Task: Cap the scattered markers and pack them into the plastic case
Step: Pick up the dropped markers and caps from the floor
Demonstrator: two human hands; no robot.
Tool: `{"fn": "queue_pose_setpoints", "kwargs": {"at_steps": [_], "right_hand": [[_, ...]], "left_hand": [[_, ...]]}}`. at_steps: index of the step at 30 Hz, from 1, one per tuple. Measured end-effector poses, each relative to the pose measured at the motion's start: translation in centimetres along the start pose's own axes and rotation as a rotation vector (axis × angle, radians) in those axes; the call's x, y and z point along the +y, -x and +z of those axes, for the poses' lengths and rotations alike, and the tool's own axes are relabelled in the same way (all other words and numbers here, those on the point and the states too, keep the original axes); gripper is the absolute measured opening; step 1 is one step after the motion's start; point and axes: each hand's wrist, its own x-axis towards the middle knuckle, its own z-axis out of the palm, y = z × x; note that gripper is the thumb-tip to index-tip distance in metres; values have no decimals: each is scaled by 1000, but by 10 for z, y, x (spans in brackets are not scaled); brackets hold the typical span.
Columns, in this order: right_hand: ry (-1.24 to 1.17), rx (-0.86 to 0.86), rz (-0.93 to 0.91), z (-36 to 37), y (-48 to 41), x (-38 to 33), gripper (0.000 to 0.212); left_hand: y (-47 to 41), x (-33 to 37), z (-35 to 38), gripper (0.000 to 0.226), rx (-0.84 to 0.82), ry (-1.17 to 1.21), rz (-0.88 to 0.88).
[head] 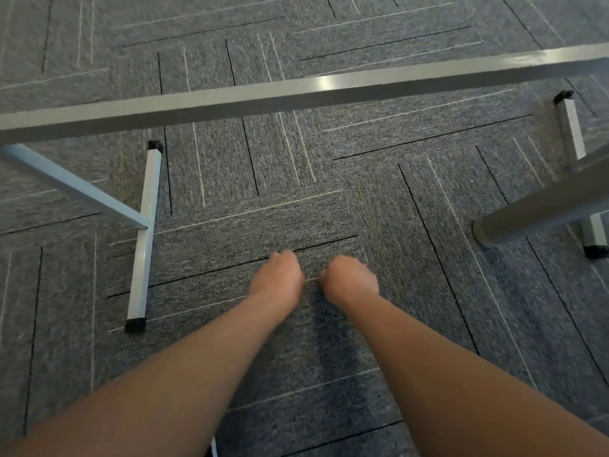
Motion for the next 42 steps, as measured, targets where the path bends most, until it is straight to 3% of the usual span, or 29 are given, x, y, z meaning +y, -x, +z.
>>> {"fn": "queue_pose_setpoints", "kwargs": {"at_steps": [2, 5, 9, 19, 23, 27, 32, 42], "right_hand": [[-46, -26, 1, 3, 1, 2, 30], [-126, -37, -18, 6, 1, 3, 36], [-187, -61, -80, 8, 4, -5, 23], [-30, -162, -247, 30, 21, -38, 16], [105, -156, -308, 32, 23, -46, 24], [248, -158, -277, 37, 31, -55, 33], [223, -105, -258, 46, 39, -59, 29], [176, -76, -257, 47, 38, -69, 24]], "left_hand": [[-3, -12, -11, 3, 13, 5, -22], [-4, -31, -19, 13, 15, -17, -51], [-2, -39, -11, 15, -7, -20, -55], [-9, -37, 1, 22, -38, -14, -45], [-11, -45, -10, 29, -58, 87, -129], [-5, -55, -14, 21, -47, 104, -181], [-2, -63, -14, 20, -49, 140, -259], [-1, -49, -29, 33, -61, 207, -253]]}}
